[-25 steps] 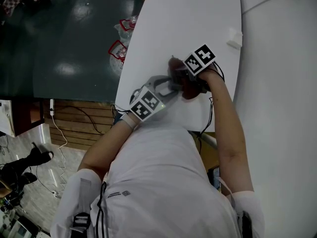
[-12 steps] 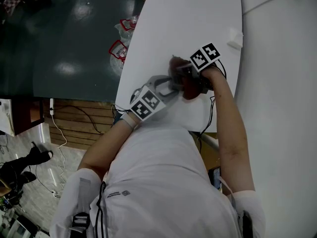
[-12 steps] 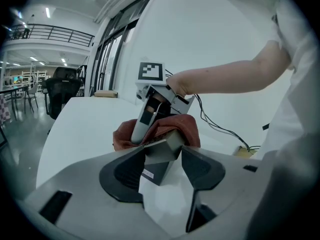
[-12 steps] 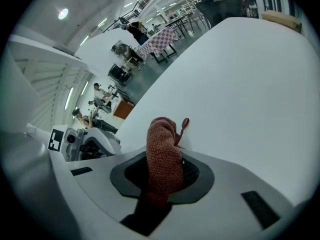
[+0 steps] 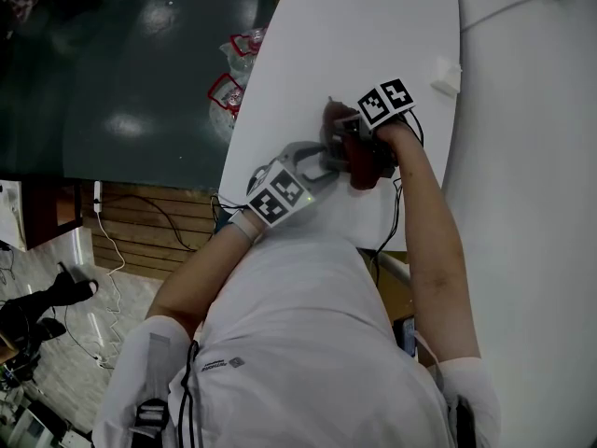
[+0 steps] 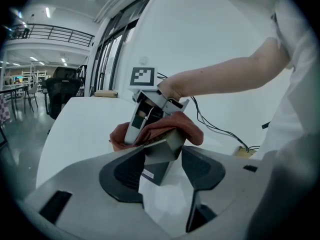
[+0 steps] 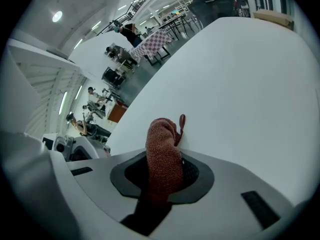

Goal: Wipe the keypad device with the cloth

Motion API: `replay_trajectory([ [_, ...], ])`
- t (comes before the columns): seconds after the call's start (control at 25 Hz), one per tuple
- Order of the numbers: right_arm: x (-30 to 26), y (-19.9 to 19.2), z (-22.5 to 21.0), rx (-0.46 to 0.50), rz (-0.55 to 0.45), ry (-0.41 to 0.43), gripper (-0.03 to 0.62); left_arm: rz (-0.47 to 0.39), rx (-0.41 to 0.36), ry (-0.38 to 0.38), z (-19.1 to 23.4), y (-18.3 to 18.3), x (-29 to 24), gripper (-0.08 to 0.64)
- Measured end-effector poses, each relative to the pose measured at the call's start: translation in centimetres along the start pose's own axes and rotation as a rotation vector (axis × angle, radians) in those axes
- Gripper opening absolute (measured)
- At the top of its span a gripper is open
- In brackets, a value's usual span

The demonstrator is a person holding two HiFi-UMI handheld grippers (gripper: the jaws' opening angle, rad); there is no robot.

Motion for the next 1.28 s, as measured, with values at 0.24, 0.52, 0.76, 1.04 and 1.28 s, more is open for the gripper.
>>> replay_trajectory([
  [0.24, 0.2, 0.2, 0.3, 0.088, -0.062, -0.107, 0.083, -0.005, -0.008, 0.0, -0.1, 0.0, -0.2, 0.236],
  [0.52, 2.8, 0.3, 2.0, 0.254, -0.213, -0.259, 0.083, 0.013, -0.021, -0.009, -0.2, 0.2, 0.0, 0.236],
  [0.76, 7.4, -1.2, 4.8, 0.216, -0.547, -0.206, 0.083, -0.055, 0.007, 0.013, 0.1, 1.2, 2.7, 0.236],
  [1.04, 13.8, -4.2, 10.2, 0.205, -0.898, -0.238, 0.083, -0.218, 0.048, 0.102, 1.4, 3.9, 8.7, 0.194],
  [1.28, 16.1, -6.0, 15.1, 0.264, -1.084, -0.289, 0.083, -0.352, 0.022, 0.157, 1.9, 6.6, 12.9, 0.11],
])
Point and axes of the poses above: the fingertips, and each gripper's own axes: x backward along the fingers, z to its left, y out of its top, the point moved 7 cm from there along x, backward along the fingers, and after that the axes turned 2 degrees about -y, right-handed, at the moved point
